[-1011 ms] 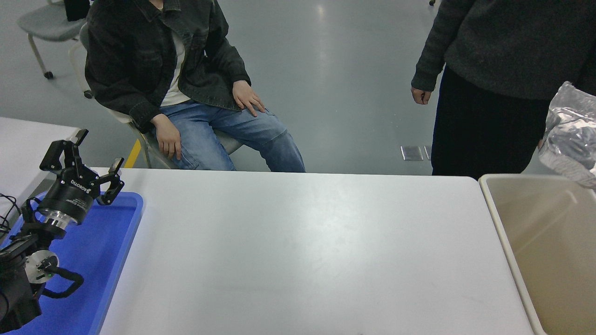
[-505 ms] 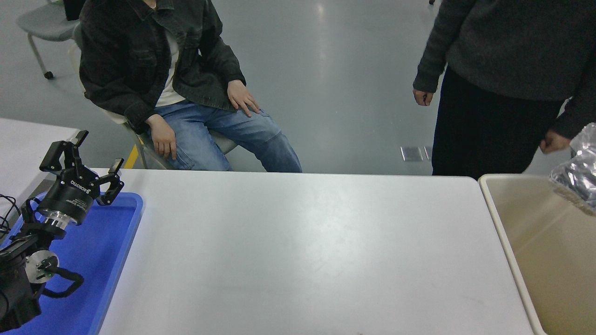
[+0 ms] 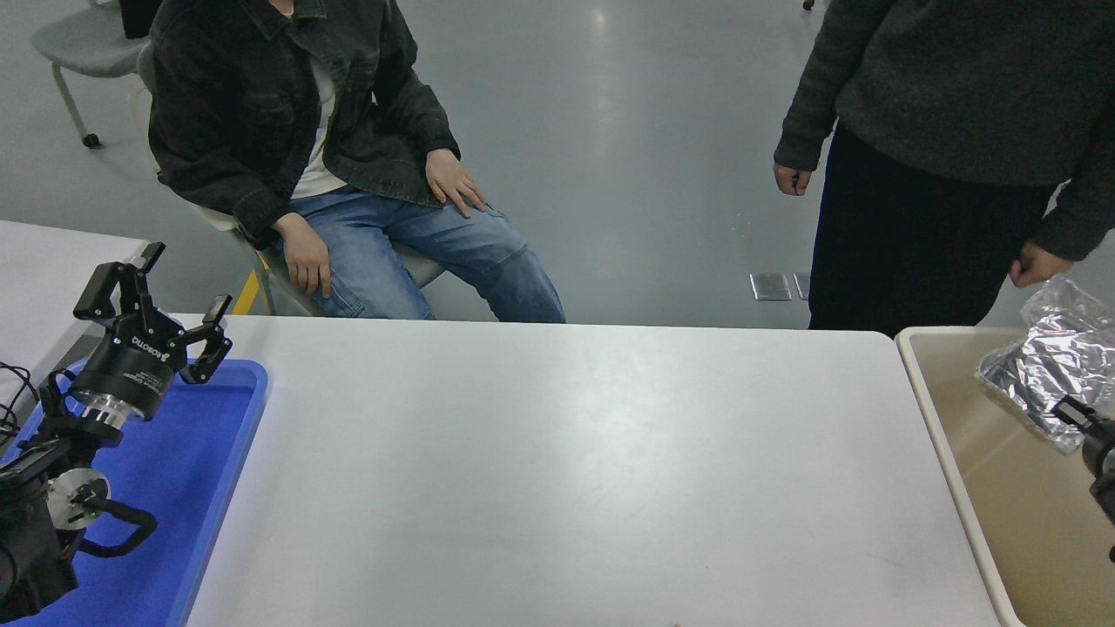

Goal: Clean the table surface

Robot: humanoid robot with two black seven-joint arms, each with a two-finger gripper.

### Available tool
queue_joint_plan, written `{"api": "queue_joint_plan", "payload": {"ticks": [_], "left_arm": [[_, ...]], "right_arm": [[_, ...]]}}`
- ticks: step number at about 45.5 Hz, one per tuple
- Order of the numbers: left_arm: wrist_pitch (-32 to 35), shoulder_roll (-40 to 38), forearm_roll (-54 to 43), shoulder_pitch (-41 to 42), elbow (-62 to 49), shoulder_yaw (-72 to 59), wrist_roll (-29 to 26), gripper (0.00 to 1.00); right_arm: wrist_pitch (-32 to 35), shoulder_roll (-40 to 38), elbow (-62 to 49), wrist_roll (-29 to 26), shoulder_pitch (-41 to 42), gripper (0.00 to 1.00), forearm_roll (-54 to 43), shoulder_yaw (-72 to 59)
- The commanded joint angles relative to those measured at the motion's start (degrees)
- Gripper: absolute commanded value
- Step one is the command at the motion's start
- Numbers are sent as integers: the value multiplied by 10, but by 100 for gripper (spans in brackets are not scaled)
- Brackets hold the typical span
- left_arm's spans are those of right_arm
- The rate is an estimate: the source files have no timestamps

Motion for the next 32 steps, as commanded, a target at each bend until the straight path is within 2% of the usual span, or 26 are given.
{"api": "queue_joint_plan", "payload": {"ticks": [1, 32], "left_arm": [[0, 0, 0, 0, 0, 0, 0, 100], [0, 0, 0, 0, 0, 0, 0, 100]], "right_arm": [[-18, 36, -11, -12, -17, 0, 11, 0], [-18, 52, -11, -32, -41, 0, 21, 0]]}}
